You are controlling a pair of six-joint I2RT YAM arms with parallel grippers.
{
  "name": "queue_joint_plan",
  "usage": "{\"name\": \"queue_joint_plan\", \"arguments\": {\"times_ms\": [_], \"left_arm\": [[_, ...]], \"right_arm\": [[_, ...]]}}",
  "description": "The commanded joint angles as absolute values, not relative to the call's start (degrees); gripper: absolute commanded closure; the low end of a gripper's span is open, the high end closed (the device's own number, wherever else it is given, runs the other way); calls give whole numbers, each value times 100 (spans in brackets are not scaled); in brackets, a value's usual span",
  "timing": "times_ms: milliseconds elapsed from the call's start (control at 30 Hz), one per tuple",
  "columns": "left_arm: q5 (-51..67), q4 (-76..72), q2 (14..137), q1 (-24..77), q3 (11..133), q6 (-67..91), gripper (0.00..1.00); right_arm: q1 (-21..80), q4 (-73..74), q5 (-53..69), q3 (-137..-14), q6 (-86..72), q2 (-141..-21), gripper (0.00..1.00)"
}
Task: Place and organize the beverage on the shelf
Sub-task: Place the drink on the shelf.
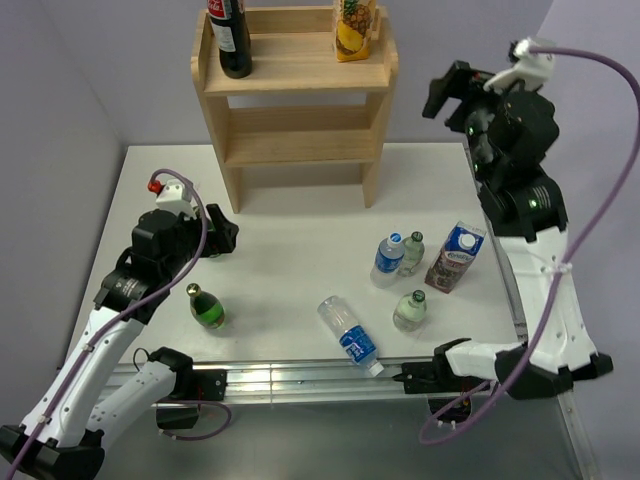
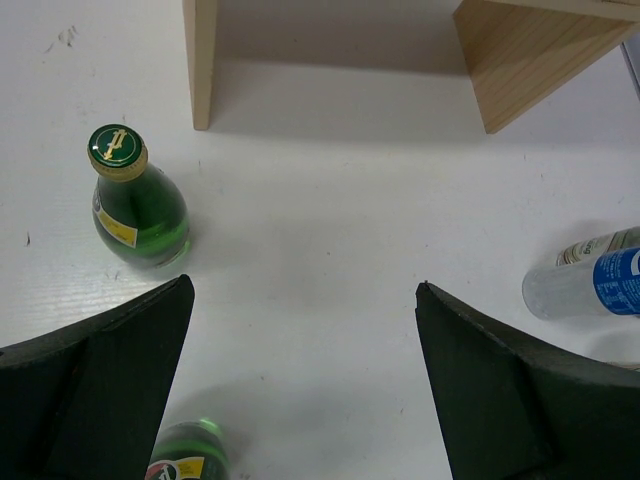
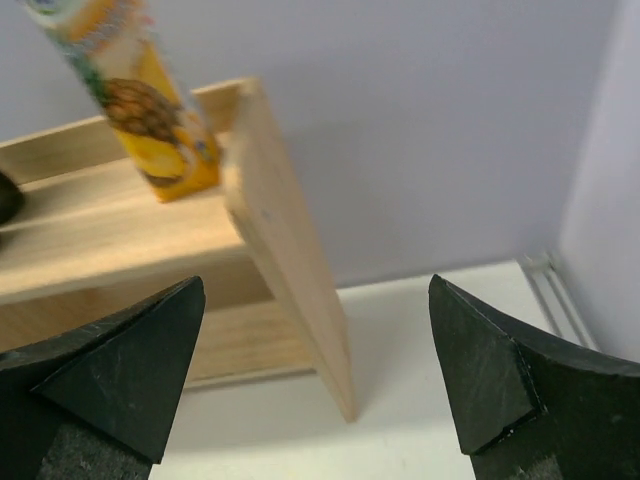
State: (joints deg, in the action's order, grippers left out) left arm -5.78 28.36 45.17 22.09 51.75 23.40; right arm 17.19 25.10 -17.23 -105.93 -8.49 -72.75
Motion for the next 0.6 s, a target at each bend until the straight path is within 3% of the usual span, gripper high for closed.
{"name": "queue_joint_plan", "arguments": {"times_ms": [0, 167, 567], "left_arm": [[-475, 2681, 4395, 2180, 5142, 2338, 1], [-431, 2663, 4403, 2180, 5159, 2338, 1], [-194, 2654, 4394, 2180, 5115, 2364, 0]], "right_arm": [[1679, 3497, -2844, -9996, -1335, -6708, 0], [1688, 4209, -3769, -9300, -1704, -6425, 0], [1574, 5123, -4552, -7543, -2838, -5995, 0]]}}
